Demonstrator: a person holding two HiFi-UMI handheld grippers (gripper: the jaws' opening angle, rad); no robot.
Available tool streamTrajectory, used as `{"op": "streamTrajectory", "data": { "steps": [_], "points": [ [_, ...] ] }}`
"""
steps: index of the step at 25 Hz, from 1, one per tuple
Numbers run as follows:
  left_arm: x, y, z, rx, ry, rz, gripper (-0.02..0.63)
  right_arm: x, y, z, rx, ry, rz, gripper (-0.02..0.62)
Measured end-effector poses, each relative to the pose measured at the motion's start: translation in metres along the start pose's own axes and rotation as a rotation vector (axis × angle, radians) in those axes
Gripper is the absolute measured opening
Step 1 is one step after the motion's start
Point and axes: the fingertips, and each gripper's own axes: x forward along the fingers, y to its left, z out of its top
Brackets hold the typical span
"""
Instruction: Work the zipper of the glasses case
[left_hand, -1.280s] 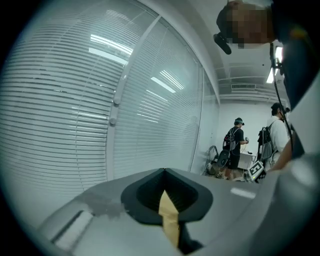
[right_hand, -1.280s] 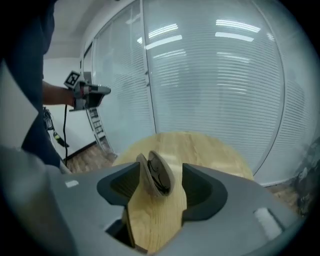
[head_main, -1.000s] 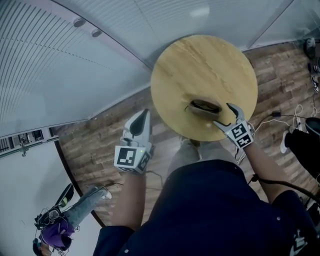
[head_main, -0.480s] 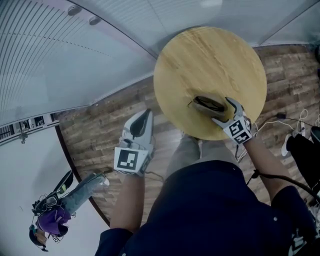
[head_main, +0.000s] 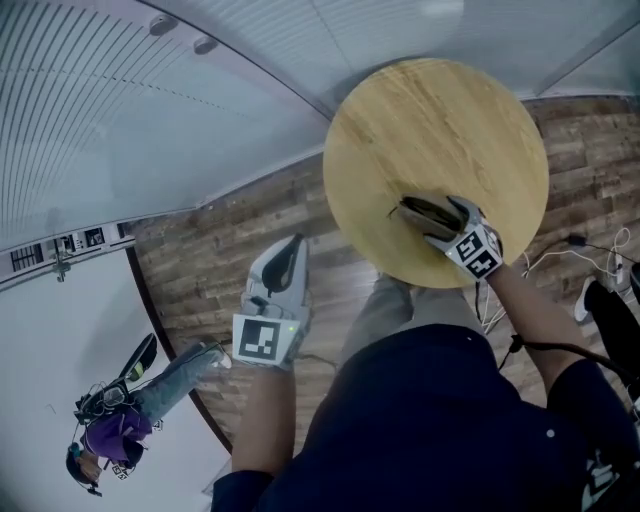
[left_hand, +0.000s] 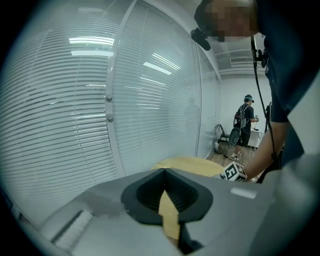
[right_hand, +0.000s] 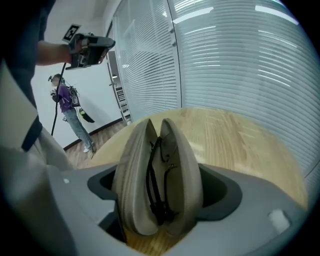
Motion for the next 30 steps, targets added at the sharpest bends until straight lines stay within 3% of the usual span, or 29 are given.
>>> {"op": "streamTrajectory", "data": {
  "steps": [5, 6, 7, 11, 14, 22, 25, 30],
  "points": [
    [-0.003, -0.004, -0.004, 0.017, 0.026, 0.021, 0.000, 0.008, -0.001, 0.006, 0.046, 0.008, 0.081, 0.438],
    [-0.002, -0.005, -0.003, 0.012, 0.022, 0.019, 0.000, 0.008, -0.004, 0.009, 0.064, 0.006, 0.091, 0.408],
    [-0.003, -0.005, -0.002, 0.008, 0.018, 0.017, 0.000, 0.007, -0.005, 0.010, 0.081, 0.006, 0.102, 0.313],
    [-0.008, -0.001, -0.001, 0.006, 0.021, 0.025, 0.000, 0.013, 0.002, 0.008, 0.064, 0.071, 0.172, 0.305],
    [-0.010, 0.001, -0.001, -0.006, 0.015, 0.039, 0.000, 0.020, 0.006, 0.004, 0.019, 0.103, 0.159, 0.314],
    [-0.013, 0.002, -0.008, -0.064, -0.008, 0.019, 0.000, -0.004, 0.010, 0.016, 0.077, 0.019, 0.109, 0.299],
    [-0.011, -0.005, -0.005, -0.136, -0.068, -0.039, 0.000, -0.028, 0.008, 0.036, 0.128, -0.052, 0.085, 0.299],
    [-0.004, -0.033, 0.006, -0.228, -0.179, -0.224, 0.009, -0.075, 0.001, 0.073, 0.170, -0.155, 0.041, 0.299]
  ]
}}
